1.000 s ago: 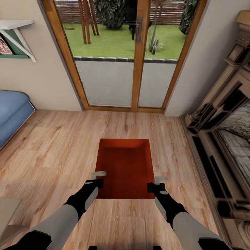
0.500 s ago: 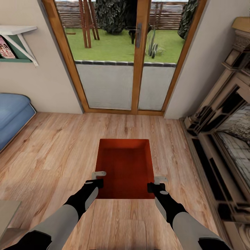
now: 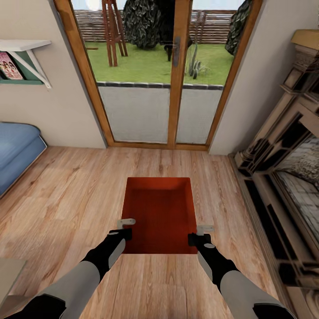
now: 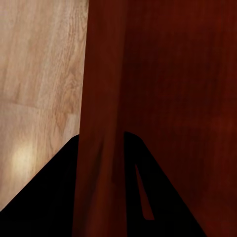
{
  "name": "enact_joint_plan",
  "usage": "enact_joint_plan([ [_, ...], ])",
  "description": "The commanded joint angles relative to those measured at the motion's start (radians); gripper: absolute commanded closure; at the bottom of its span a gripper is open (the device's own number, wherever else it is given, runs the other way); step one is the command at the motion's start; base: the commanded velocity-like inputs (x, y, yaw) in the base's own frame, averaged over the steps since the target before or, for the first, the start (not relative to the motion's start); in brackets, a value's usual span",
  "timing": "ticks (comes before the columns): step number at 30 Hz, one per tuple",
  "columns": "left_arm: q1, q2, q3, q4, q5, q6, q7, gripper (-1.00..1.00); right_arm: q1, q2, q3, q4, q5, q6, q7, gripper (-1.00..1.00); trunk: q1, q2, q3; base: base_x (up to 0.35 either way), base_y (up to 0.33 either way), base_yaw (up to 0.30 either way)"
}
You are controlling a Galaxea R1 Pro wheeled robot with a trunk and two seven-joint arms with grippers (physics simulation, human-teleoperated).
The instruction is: Move the two storage containers from the living room to the garage. In the garage, place one container on the floor and stack the other container on top of it (either order is fine).
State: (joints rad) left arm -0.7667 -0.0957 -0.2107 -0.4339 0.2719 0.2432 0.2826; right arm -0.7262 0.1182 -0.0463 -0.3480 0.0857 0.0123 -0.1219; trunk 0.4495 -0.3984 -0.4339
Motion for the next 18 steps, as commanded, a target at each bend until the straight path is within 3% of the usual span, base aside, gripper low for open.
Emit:
enact_joint_plan([
  [1,0.000,0.001,0.001,0.001,0.006,0.008,0.015,1.00,-0.001,0.001,-0.017,-0.005,0.022,-0.002,-0.004,1.00,0.001,-0.002,0.000,0.000,0.000,0.000],
  [18,0.000,0.001,0.002,0.001,0.006,0.008,0.015,1.00,-0.001,0.001,-0.017,-0.005,0.022,-0.003,-0.004,1.00,0.001,-0.002,0.028,0.000,0.000,0.000],
])
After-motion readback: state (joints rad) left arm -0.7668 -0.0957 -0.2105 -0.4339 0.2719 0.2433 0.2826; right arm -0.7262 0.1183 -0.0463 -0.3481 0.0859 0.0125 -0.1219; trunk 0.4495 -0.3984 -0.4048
